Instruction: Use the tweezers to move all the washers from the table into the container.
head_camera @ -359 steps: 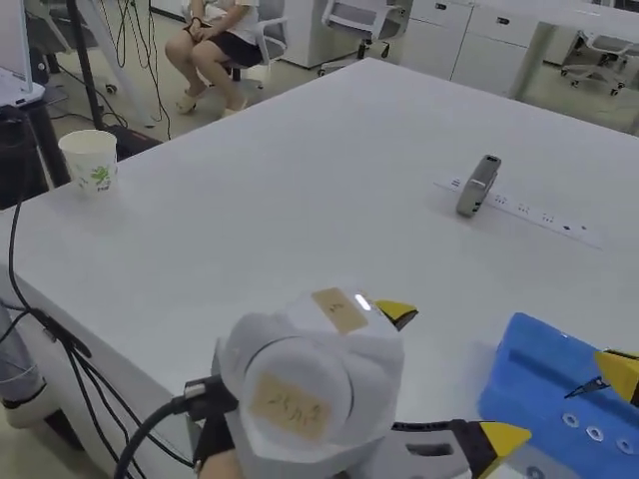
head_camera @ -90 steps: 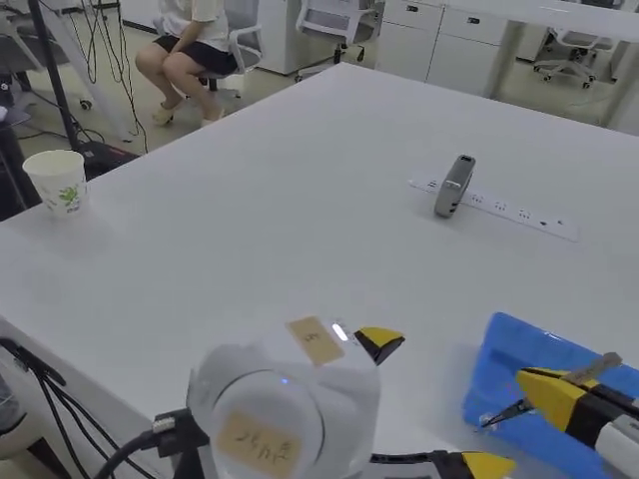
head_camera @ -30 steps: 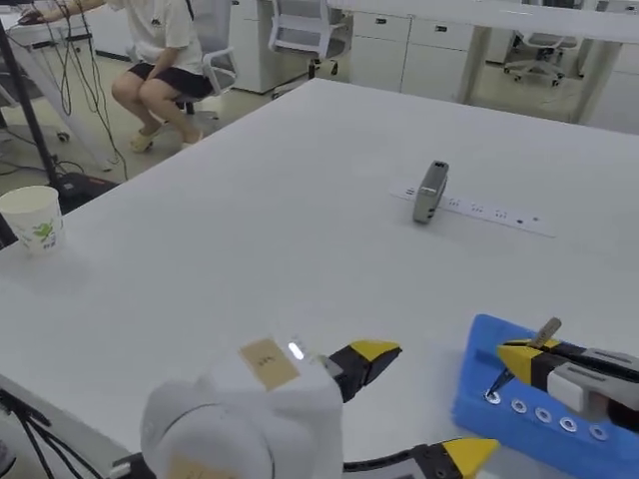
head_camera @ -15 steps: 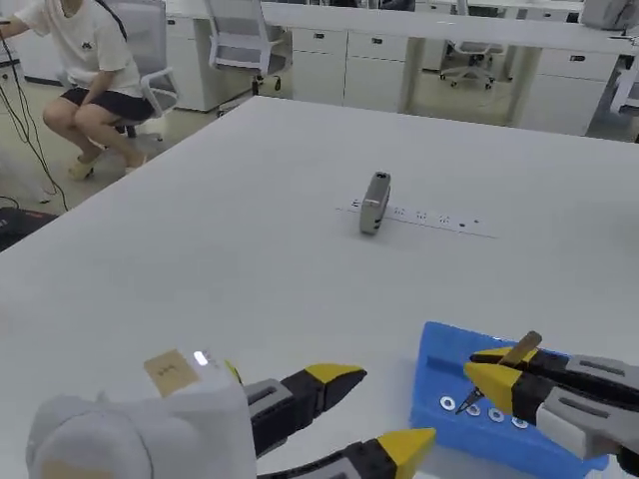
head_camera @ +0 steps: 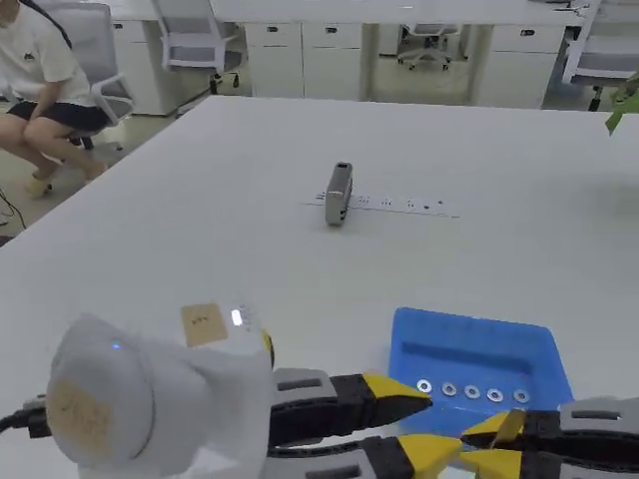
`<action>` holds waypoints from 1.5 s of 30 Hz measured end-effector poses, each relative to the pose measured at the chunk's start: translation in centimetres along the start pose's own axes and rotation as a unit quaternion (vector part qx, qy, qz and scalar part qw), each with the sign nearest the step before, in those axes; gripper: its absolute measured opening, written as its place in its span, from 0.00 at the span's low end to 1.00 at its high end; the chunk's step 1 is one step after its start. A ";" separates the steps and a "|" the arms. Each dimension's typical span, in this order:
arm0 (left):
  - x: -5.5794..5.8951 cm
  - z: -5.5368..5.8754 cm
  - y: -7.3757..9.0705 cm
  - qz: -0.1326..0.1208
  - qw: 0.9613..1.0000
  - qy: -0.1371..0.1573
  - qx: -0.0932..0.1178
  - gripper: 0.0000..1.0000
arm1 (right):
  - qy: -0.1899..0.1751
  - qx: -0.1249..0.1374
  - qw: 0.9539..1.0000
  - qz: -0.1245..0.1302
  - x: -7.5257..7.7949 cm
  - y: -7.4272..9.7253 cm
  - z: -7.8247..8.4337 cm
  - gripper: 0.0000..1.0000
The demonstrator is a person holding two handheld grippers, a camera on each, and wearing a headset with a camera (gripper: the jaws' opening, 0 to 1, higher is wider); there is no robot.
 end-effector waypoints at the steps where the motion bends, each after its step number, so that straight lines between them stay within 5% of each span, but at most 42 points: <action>1: 0.5 0.1 -0.4 0.014 1.000 -0.004 -0.005 0.10 | 0.010 -0.014 1.000 -0.006 -0.4 -0.1 0.5 0.03; 9: 1.6 1.0 -2.4 0.063 0.996 -0.035 -0.046 0.03 | 0.040 -0.044 0.998 -0.035 -2.1 -0.1 2.2 0.03; 16: 2.4 2.2 -3.3 0.101 0.988 -0.078 -0.090 0.01 | 0.047 -0.048 0.997 -0.041 -2.3 0.0 2.5 0.03; 33: 1.9 3.3 -3.6 0.125 0.975 -0.114 -0.142 0.00 | 0.062 -0.076 0.995 -0.037 -2.1 0.9 3.4 0.03; 45: 1.9 5.0 -3.5 0.126 0.966 -0.142 -0.178 0.00 | 0.081 -0.080 0.992 -0.057 -2.8 -0.3 4.0 0.03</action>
Point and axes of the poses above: the centre of the closed fingertips' face, and the gripper's own axes: y roughly backward along the fingers, x roughly to its right, z roughly out of its underside, the point moved 1 cm from there along y, roughly backward along the fingers, and after that the axes turned 4 degrees about x, right-handed, at the moved point
